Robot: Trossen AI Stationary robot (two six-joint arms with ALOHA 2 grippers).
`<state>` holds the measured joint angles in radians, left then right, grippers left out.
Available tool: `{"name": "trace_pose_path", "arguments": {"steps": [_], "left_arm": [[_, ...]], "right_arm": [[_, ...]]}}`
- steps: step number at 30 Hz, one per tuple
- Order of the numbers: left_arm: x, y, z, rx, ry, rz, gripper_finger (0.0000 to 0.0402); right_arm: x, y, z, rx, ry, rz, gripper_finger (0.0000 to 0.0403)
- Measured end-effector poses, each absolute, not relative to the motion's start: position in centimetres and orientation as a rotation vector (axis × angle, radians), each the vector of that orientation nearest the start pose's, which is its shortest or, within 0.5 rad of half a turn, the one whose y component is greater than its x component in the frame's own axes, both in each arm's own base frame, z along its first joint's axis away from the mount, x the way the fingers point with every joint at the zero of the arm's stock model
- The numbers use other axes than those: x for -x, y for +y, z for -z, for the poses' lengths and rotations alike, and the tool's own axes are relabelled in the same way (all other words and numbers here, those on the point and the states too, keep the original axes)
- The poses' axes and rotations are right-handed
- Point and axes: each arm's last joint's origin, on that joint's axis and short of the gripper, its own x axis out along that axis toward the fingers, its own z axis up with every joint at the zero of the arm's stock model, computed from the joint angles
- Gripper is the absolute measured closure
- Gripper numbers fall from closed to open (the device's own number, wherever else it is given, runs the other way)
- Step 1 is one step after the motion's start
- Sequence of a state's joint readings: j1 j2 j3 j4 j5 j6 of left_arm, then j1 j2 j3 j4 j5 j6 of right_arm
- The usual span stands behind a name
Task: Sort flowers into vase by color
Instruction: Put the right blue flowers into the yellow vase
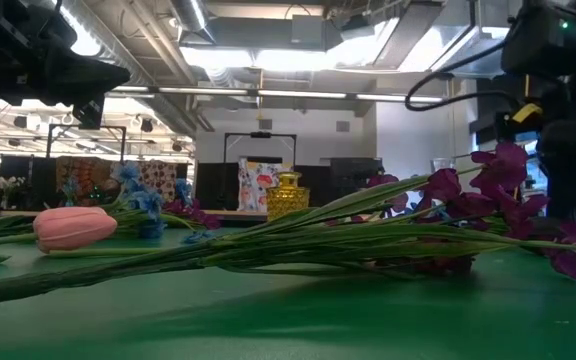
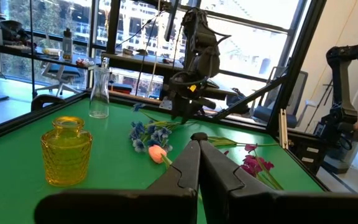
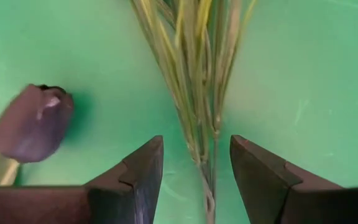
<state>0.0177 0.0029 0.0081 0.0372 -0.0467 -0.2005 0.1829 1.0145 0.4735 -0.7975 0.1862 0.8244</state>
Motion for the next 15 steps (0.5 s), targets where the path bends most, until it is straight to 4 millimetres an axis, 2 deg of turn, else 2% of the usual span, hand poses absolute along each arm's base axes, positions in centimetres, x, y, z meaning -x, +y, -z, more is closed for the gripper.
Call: {"name": "trace_pose_path", "arguments": {"steps": [10, 15], "left_arm": [[-9.7, 0.3, -17.0, 0.201, -0.049, -0.06, 0.0401], [-9.7, 0.3, -17.0, 0.201, -0.049, -0.059, 0.0401]], "right_arm": [[-14.3, 0.9, -15.4, -0.494, 1.167, 0.616, 0.0217], [-14.7, 0.2, -15.4, -0.501, 1.144, 0.603, 0.0217]]}}
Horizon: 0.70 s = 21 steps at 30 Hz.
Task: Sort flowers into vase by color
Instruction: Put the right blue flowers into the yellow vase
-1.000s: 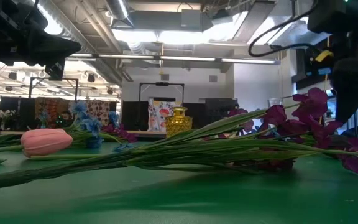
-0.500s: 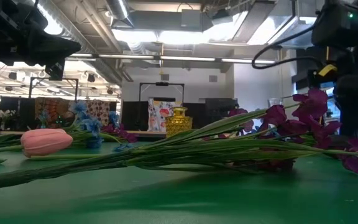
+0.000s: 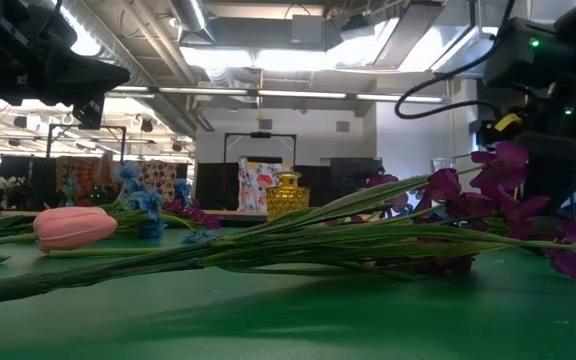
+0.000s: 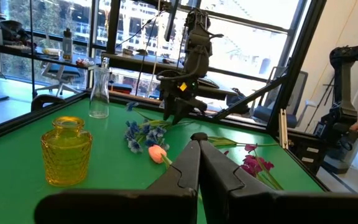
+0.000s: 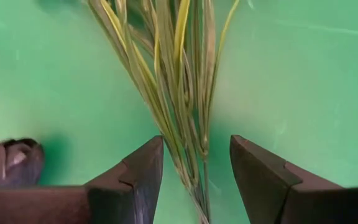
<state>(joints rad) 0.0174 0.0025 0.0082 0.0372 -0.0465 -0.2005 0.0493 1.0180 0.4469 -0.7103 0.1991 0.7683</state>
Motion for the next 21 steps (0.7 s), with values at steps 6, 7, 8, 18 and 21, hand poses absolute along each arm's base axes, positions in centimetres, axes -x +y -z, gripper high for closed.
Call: {"name": "trace_pose_path", "arguments": {"steps": [6, 7, 8, 18, 21], "left_arm": [[-9.7, 0.3, -17.0, 0.201, -0.049, -0.06, 0.0401], [-9.7, 0.3, -17.0, 0.201, -0.049, -0.06, 0.0401], [-9.7, 0.3, -17.0, 0.201, -0.049, -0.06, 0.0401], [-9.7, 0.3, -17.0, 0.201, -0.049, -0.06, 0.0401], [-9.7, 0.3, -17.0, 0.201, -0.049, -0.06, 0.0401]], "right_arm": [[-15.1, -0.3, -15.5, -0.52, 1.123, 0.571, 0.0217], [-15.1, -0.3, -15.5, -0.52, 1.123, 0.571, 0.0217], [-15.2, -0.3, -15.5, -0.52, 1.124, 0.572, 0.0217], [-16.3, -0.3, -13.5, -0.489, 1.233, 0.6, 0.0217], [-16.5, -0.3, -13.1, -0.479, 1.258, 0.607, 0.022]]}}
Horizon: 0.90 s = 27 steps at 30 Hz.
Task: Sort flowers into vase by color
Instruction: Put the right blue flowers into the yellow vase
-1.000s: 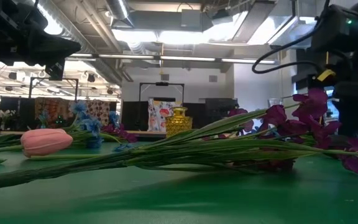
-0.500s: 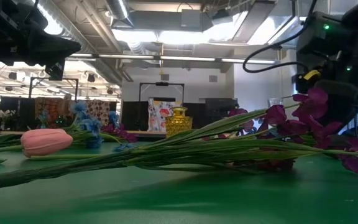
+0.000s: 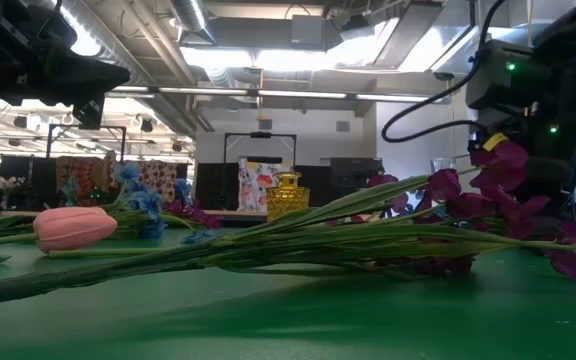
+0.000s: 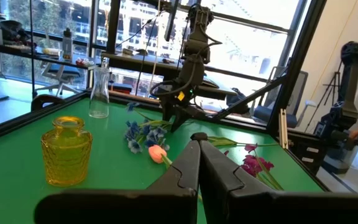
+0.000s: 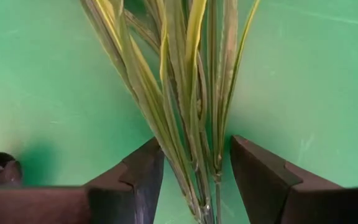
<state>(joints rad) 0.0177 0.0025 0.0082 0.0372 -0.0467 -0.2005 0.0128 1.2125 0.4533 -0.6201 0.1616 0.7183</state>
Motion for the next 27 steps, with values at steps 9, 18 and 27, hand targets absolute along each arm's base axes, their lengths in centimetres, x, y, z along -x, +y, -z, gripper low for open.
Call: {"name": "trace_pose_path", "arguments": {"steps": [9, 18, 27], "left_arm": [[-9.7, 0.3, -17.0, 0.201, -0.048, -0.06, 0.0401], [-9.7, 0.3, -17.0, 0.201, -0.049, -0.06, 0.0401], [-9.7, 0.3, -17.0, 0.201, -0.049, -0.06, 0.0401]], "right_arm": [[-16.5, -0.2, -13.4, -0.475, 1.227, 0.578, 0.0297], [-16.4, -0.3, -13.8, -0.483, 1.187, 0.571, 0.0389], [-16.0, -0.4, -15.2, -0.497, 1.074, 0.592, 0.0379]]}}
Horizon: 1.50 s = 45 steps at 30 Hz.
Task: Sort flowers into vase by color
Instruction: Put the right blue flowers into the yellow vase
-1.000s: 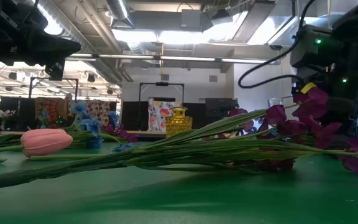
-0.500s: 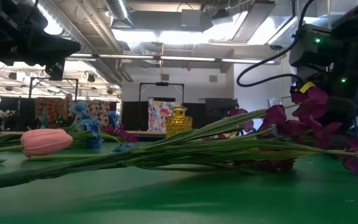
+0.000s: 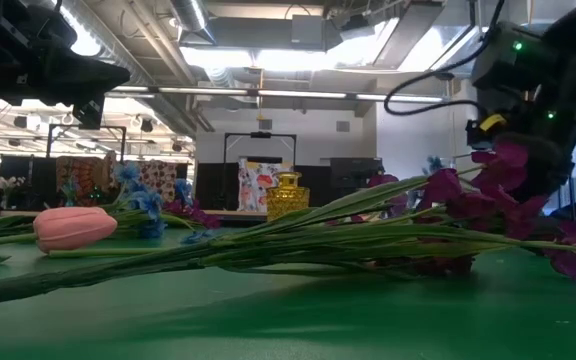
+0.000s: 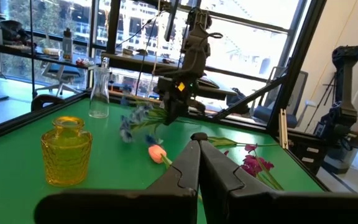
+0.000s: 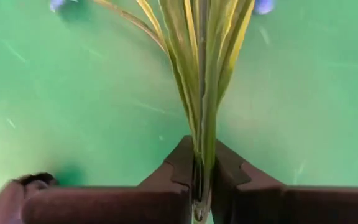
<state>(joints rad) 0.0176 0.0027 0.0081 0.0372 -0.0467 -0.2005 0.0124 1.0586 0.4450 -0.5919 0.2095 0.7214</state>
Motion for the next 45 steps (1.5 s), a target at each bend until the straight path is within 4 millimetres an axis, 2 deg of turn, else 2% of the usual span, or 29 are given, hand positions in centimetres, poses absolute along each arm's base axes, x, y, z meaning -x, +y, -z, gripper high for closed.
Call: {"name": "trace_pose_path", "arguments": {"steps": [5, 12, 17, 26, 35, 39, 45], "left_arm": [[-9.7, 0.3, -17.0, 0.201, -0.049, -0.06, 0.0401], [-9.7, 0.3, -17.0, 0.201, -0.049, -0.06, 0.0401], [-9.7, 0.3, -17.0, 0.201, -0.049, -0.06, 0.0401], [-9.7, 0.3, -17.0, 0.201, -0.049, -0.06, 0.0401], [-9.7, 0.3, -17.0, 0.201, -0.049, -0.06, 0.0401], [-9.7, 0.3, -17.0, 0.201, -0.049, -0.059, 0.0401], [-9.7, 0.3, -17.0, 0.201, -0.049, -0.059, 0.0401]], "right_arm": [[-15.5, -0.5, -16.4, -0.508, 0.984, 0.58, 0.0395], [-14.6, -0.6, -18.3, -0.506, 0.836, 0.587, 0.0379], [-14.6, -0.8, -20.4, -0.468, 0.711, 0.586, 0.039], [-16.7, -0.9, -24.0, -0.331, 0.364, 0.469, 0.0385], [-17.9, -1.0, -27.5, -0.156, 0.022, 0.445, 0.0387], [-18.7, -1.0, -28.5, -0.091, -0.088, 0.437, 0.0388], [-20.8, -0.9, -28.8, 0.037, -0.213, 0.366, 0.0388]]}}
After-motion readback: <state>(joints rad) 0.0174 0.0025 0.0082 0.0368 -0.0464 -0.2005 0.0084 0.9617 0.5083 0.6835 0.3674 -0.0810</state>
